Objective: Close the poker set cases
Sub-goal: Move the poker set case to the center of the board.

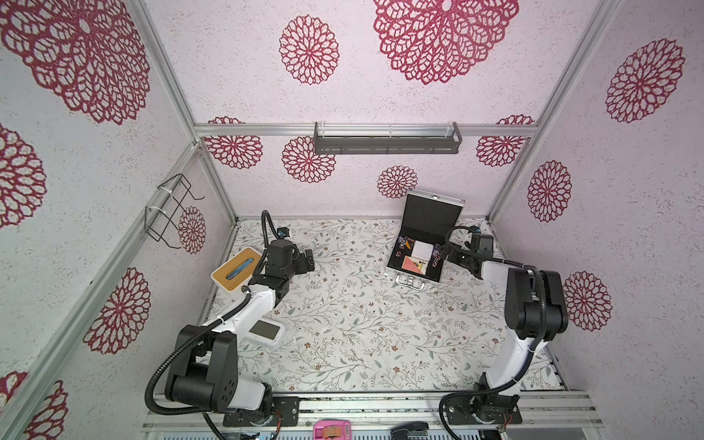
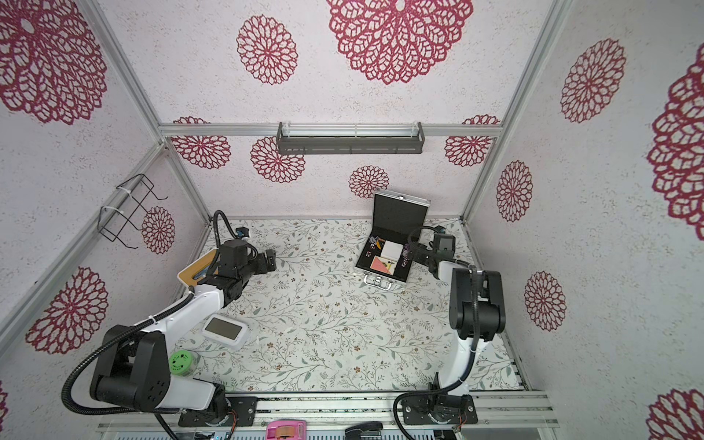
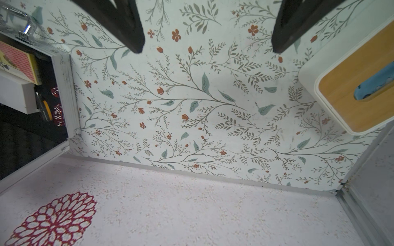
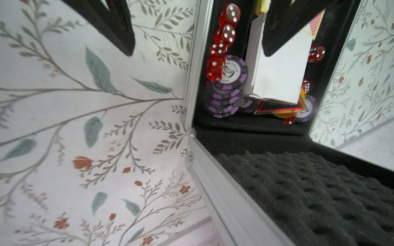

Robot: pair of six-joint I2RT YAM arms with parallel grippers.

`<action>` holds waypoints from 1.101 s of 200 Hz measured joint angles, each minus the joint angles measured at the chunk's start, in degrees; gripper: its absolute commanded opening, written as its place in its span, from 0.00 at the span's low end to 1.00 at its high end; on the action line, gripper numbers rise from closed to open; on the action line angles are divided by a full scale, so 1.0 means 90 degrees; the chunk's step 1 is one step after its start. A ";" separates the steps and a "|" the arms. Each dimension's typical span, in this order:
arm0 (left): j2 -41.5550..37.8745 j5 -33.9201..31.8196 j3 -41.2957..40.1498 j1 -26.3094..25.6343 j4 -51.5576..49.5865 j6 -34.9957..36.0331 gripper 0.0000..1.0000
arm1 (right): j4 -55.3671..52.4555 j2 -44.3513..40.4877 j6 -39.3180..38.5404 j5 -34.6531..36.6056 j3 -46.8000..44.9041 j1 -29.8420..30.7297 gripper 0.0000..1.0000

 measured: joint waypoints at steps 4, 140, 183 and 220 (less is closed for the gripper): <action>-0.0002 0.0017 -0.0010 -0.0010 0.0007 -0.0022 0.97 | -0.0034 0.0080 0.0012 -0.0061 0.0102 0.0000 0.90; 0.0000 0.0168 -0.0277 -0.0034 0.0083 -0.0109 0.97 | -0.1076 0.1319 0.0148 -0.0828 0.1970 -0.0010 0.73; 0.0000 0.0170 -0.0287 -0.0034 0.0085 -0.0112 0.97 | -0.1290 0.1702 0.0121 -0.0976 0.2426 -0.0019 0.72; 0.0000 0.0170 -0.0287 -0.0036 0.0085 -0.0109 0.97 | -0.1404 0.1841 -0.0022 -0.1188 0.2635 0.0002 0.71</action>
